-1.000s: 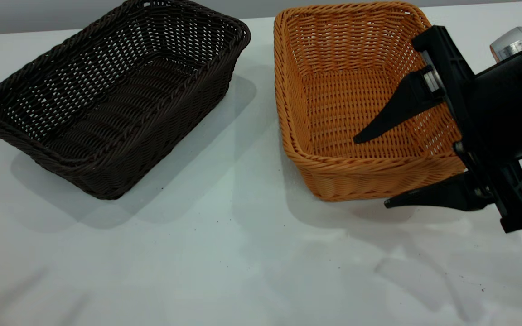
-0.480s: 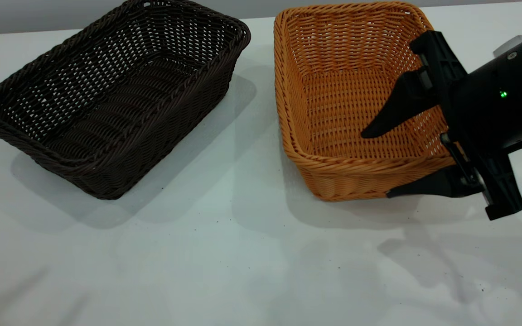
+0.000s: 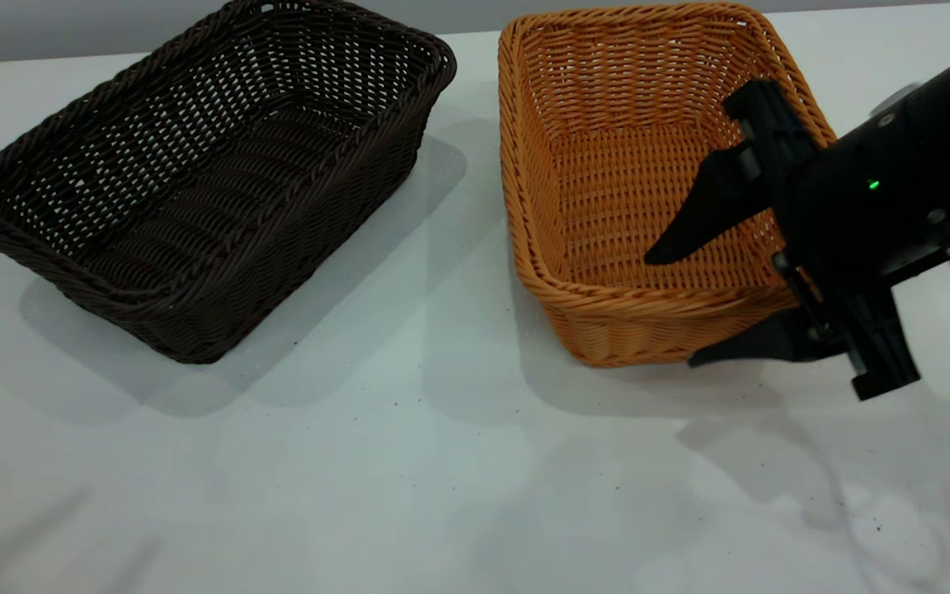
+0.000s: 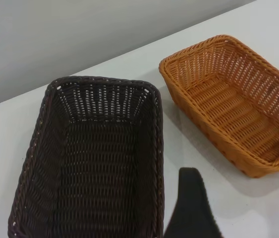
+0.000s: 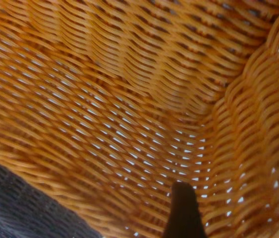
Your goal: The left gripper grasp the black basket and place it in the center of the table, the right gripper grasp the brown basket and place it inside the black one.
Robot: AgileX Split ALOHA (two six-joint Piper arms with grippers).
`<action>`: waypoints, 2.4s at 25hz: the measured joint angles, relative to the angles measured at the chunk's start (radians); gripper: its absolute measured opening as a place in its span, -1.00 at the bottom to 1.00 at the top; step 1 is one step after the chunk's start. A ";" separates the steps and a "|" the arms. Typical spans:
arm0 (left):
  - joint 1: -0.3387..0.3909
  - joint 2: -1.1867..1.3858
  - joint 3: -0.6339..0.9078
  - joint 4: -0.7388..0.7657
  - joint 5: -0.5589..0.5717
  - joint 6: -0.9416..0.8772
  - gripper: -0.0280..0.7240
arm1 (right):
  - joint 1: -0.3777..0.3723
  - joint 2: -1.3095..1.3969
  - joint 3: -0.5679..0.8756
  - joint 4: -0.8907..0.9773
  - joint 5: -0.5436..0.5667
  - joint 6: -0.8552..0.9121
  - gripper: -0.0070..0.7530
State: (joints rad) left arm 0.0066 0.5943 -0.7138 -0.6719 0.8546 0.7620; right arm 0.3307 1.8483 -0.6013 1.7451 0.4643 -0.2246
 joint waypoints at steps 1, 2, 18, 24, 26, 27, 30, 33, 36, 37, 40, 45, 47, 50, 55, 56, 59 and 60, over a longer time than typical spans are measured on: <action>0.000 0.000 0.000 0.000 0.001 0.000 0.24 | 0.000 0.014 0.000 0.000 0.003 0.000 0.31; 0.000 0.000 0.000 0.000 0.001 0.000 0.24 | 0.000 0.029 -0.005 -0.001 0.002 0.000 0.31; 0.000 0.000 0.000 0.000 0.007 -0.001 0.24 | 0.000 0.112 -0.074 0.000 0.070 -0.032 -0.07; 0.000 0.000 0.000 0.001 0.015 -0.001 0.24 | 0.000 0.112 -0.074 0.007 0.095 -0.028 -0.49; 0.000 0.000 0.000 0.001 0.021 -0.001 0.24 | 0.000 0.112 -0.074 0.010 0.094 -0.032 -0.62; 0.000 0.000 0.000 0.001 0.021 -0.001 0.24 | 0.000 0.112 -0.074 0.009 0.096 -0.042 -0.66; 0.000 0.000 0.000 0.001 0.021 -0.002 0.24 | 0.000 0.112 -0.074 -0.004 0.103 -0.076 -0.66; 0.000 0.000 0.000 0.001 0.021 -0.002 0.24 | 0.000 0.112 -0.074 -0.004 0.096 -0.080 -0.66; 0.000 0.000 0.000 0.001 0.023 -0.002 0.24 | 0.000 0.112 -0.073 -0.003 0.069 -0.080 -0.67; 0.000 0.000 0.000 0.001 0.026 -0.002 0.24 | -0.001 0.112 -0.073 -0.001 0.058 -0.079 -0.67; 0.000 0.000 0.000 0.001 0.025 -0.002 0.24 | -0.018 0.112 -0.059 -0.010 0.037 -0.066 -0.69; 0.000 0.000 0.000 0.008 0.002 -0.003 0.24 | -0.099 0.110 0.008 -0.095 0.036 -0.059 -0.69; 0.000 0.000 0.000 0.008 -0.010 -0.003 0.24 | -0.138 0.110 0.027 -0.149 0.041 -0.059 -0.68; 0.000 0.000 0.000 0.008 -0.010 -0.003 0.24 | -0.188 0.110 0.026 -0.249 0.056 -0.055 -0.67; 0.000 0.000 0.000 0.008 -0.010 -0.003 0.24 | -0.239 0.077 0.026 -0.359 0.047 -0.047 -0.67; 0.000 0.000 0.000 0.008 -0.010 -0.003 0.24 | -0.248 0.064 0.026 -0.375 0.037 -0.046 -0.68; 0.000 0.000 0.000 0.008 -0.010 -0.003 0.24 | -0.277 0.029 0.027 -0.419 0.026 -0.042 -0.69; 0.000 0.000 0.000 0.008 -0.014 -0.003 0.24 | -0.286 0.020 0.027 -0.435 0.026 -0.036 -0.70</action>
State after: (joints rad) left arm 0.0066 0.5943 -0.7138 -0.6638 0.8408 0.7594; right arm 0.0443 1.8685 -0.5743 1.3100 0.4907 -0.2608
